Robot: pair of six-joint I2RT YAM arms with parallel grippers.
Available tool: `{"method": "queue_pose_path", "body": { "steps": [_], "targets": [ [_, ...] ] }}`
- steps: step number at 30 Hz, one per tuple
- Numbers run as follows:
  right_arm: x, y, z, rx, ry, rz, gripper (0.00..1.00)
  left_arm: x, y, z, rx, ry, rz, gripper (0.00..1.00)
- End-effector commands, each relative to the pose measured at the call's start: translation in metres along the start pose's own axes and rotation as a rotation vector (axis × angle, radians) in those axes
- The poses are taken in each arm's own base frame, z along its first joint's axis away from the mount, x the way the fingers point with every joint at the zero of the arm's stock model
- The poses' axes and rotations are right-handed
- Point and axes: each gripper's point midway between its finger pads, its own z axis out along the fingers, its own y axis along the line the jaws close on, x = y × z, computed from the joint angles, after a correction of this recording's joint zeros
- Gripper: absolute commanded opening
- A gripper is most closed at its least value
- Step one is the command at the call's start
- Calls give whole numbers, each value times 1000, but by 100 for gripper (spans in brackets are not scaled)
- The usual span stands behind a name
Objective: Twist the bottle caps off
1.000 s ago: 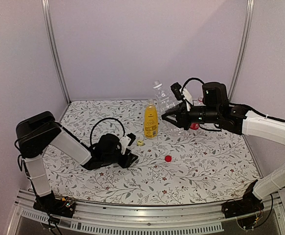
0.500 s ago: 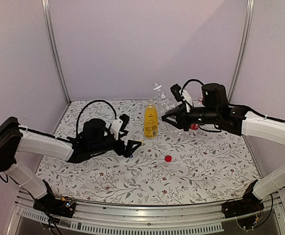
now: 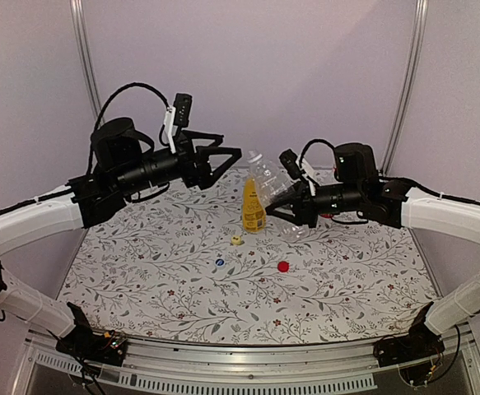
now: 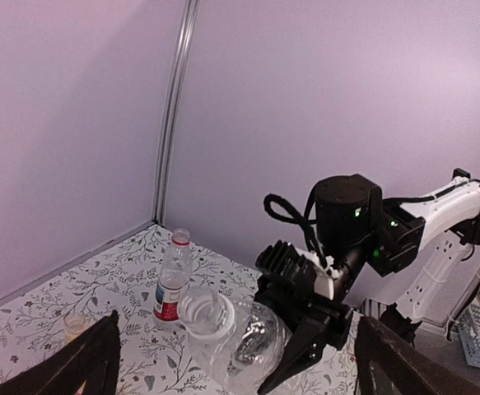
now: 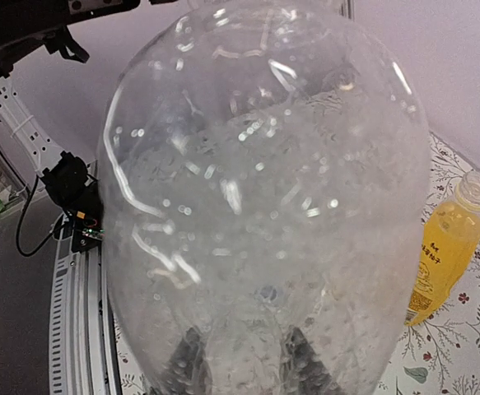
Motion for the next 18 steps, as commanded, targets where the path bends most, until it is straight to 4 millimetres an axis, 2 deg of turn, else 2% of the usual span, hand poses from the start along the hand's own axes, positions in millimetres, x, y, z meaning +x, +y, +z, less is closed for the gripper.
{"method": "queue_pose_path", "body": {
  "steps": [1, 5, 10, 18],
  "targets": [
    [-13, 20, 4, -90, -32, -59, 27, -15, -2, 10, 31, 53, -129, 97],
    [-16, 28, 6, -111, -33, -75, 27, -19, -2, 24, 42, 84, -200, 92],
    [-21, 34, 6, -118, -42, -91, 27, -14, -3, 33, 57, 112, -235, 83],
    [-22, 36, 7, -117, -46, -94, 27, 6, -12, 41, 108, 174, -261, 69]
  ]
}}
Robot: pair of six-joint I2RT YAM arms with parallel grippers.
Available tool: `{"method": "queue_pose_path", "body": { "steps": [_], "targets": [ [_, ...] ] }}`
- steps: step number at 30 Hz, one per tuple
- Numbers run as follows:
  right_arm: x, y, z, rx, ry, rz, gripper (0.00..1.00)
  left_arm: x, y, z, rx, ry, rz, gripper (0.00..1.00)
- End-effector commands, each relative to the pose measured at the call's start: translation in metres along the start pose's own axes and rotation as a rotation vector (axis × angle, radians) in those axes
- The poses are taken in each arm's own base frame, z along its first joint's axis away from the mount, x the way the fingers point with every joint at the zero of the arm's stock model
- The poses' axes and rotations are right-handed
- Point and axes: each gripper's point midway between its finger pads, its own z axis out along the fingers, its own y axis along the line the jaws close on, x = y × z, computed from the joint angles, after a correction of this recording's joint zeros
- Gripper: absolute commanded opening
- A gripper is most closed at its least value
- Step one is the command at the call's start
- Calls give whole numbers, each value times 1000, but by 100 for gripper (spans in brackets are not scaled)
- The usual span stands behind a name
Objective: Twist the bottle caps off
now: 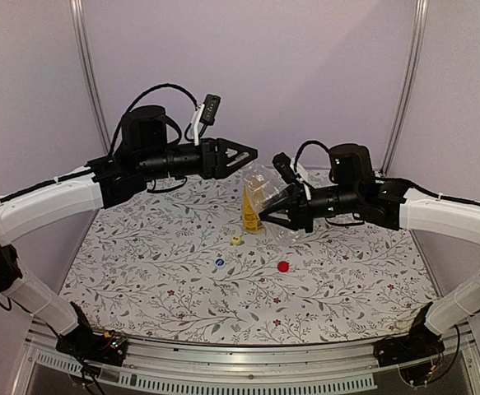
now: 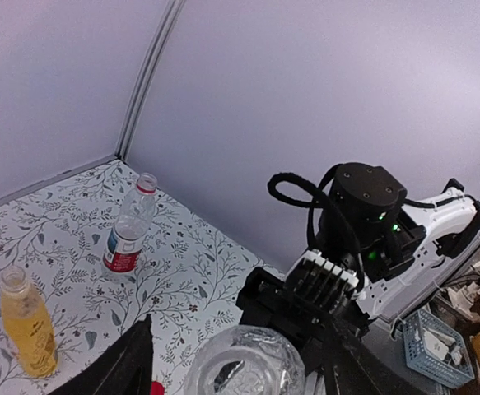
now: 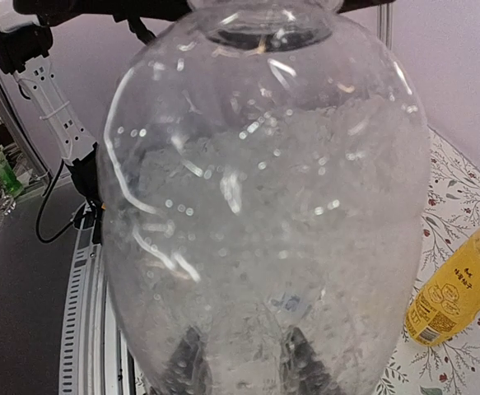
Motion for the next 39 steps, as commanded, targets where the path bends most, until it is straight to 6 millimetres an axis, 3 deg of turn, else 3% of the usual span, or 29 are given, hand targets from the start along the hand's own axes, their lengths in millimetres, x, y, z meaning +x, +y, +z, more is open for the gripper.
{"method": "queue_pose_path", "body": {
  "steps": [1, 9, 30, 35, 39],
  "targets": [
    [-19, 6, 0, -19, -41, -38, 27, 2, -8, 4, 44, 29, -12, 67],
    [-17, 4, 0, -5, -37, -34, 27, 8, -9, 6, 55, 45, -11, 55],
    [-19, 1, -1, 16, -43, -38, 27, 21, -6, 8, 72, 69, -26, 54],
    [-21, 0, -2, 22, -46, -39, 27, 23, -6, 6, 71, 66, -28, 49],
    [-21, 0, -2, 25, -49, -39, 30, 24, -8, 6, 80, 70, -22, 39]
  ]
}}
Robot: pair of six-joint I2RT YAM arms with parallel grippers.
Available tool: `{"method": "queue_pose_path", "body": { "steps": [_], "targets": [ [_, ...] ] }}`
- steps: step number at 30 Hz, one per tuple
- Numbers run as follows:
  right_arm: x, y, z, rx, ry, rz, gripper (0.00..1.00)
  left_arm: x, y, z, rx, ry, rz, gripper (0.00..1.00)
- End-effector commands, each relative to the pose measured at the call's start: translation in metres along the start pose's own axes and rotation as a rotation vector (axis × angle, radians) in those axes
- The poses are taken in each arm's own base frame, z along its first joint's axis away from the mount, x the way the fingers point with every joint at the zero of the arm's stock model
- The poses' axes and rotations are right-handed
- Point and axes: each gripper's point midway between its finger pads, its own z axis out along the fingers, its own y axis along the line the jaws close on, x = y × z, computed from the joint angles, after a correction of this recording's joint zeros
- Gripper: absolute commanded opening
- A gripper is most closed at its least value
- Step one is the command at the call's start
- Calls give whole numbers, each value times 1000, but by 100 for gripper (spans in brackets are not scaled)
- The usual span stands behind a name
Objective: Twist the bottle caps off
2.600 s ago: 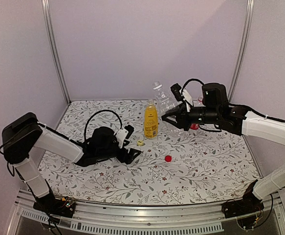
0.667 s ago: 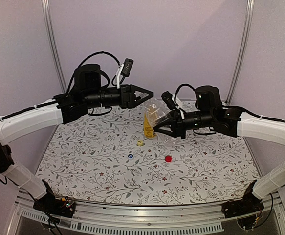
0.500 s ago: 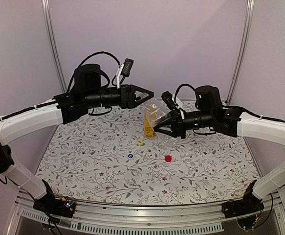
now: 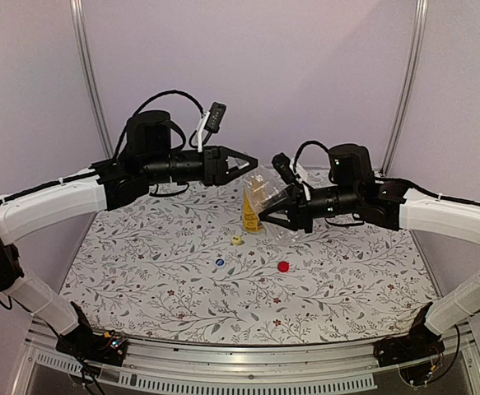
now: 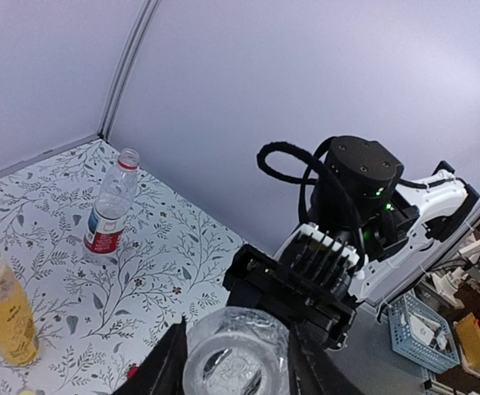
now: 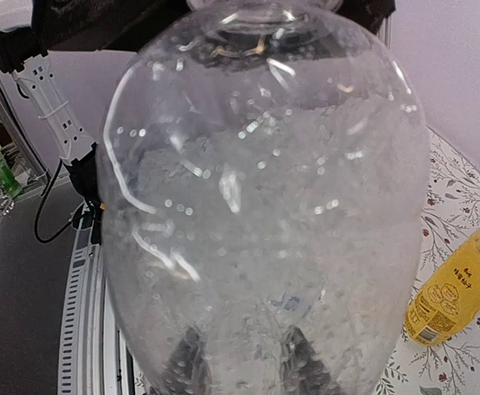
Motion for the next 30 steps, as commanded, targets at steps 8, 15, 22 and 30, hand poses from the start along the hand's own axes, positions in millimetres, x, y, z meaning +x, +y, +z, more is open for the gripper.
{"method": "queue_pose_path", "body": {
  "steps": [8, 15, 22, 30],
  "targets": [
    [-18, 1, -4, 16, -41, -21, 65, -19, -2, -12, -10, -33, 85, 1],
    [-20, 5, -10, 18, -43, -23, 99, -34, 11, -29, -115, -67, 170, 0],
    [-18, -7, -20, 115, -37, -18, 99, -26, 91, -54, -593, 44, 317, 0],
    [-11, -17, -19, 163, -15, -2, 99, -10, 156, -72, -837, 92, 340, 0]
  ]
}}
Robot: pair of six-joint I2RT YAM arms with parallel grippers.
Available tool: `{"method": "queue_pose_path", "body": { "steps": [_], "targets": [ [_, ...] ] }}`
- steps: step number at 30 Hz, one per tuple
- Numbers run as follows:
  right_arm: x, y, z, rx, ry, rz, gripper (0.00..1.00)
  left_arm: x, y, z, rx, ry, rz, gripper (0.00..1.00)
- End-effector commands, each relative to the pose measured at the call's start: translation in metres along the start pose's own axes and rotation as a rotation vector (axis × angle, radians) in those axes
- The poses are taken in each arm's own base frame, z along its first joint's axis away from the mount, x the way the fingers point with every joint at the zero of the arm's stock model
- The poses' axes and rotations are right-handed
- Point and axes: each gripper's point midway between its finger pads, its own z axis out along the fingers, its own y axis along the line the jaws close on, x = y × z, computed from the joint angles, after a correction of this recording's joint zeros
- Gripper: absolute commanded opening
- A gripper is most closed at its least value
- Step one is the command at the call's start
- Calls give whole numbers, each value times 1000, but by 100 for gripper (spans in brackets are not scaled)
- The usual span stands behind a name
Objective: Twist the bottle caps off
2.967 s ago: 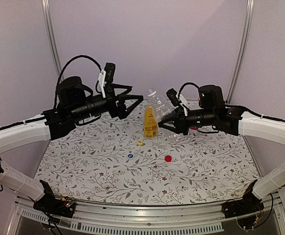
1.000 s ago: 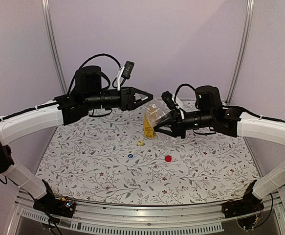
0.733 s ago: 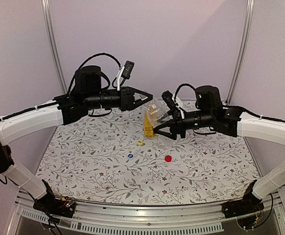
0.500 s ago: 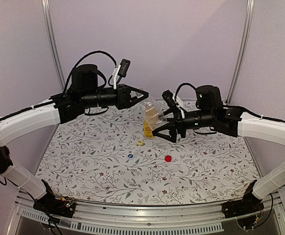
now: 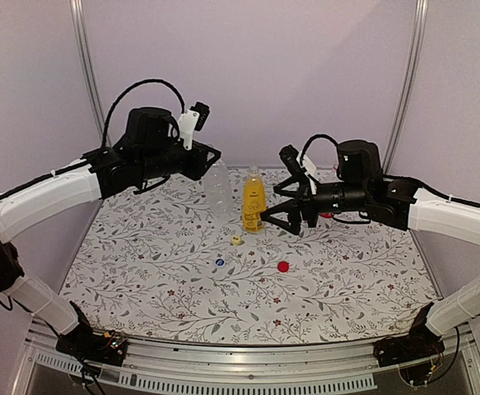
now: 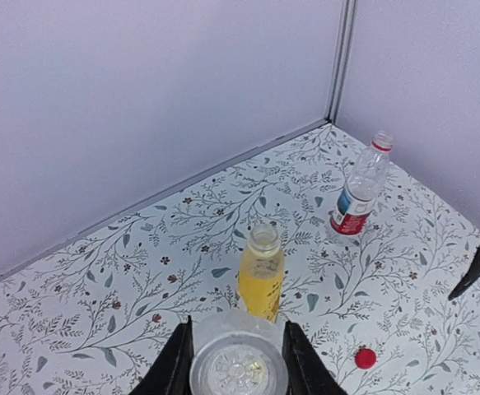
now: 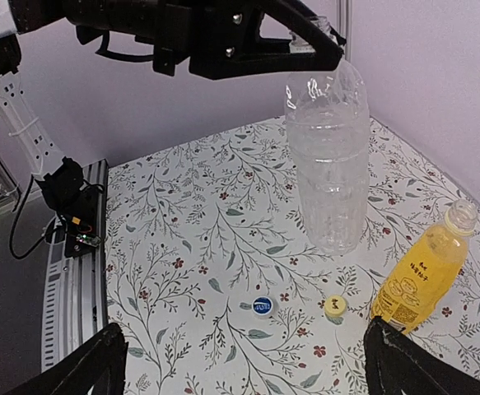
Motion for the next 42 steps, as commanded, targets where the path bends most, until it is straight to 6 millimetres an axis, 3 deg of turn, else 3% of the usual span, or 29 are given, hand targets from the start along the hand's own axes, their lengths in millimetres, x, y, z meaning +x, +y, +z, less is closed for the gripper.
{"method": "queue_pose_path", "body": {
  "steps": [1, 13, 22, 33, 42],
  "targets": [
    [2, -7, -3, 53, 9, 6, 99, 29, 46, 16, -169, 66, 38, 0],
    [9, -13, -3, 91, 24, 18, 99, 84, 97, 62, -228, 141, -38, 0],
    [12, -16, -1, 99, 30, 15, 99, 108, 106, 71, -256, 184, -42, 0],
    [13, -16, -3, 104, 35, 12, 99, 136, 102, 76, -244, 189, -102, 0],
    [15, -17, -1, 106, 39, 18, 99, 146, 105, 70, -266, 198, -104, 32]
  ]
}}
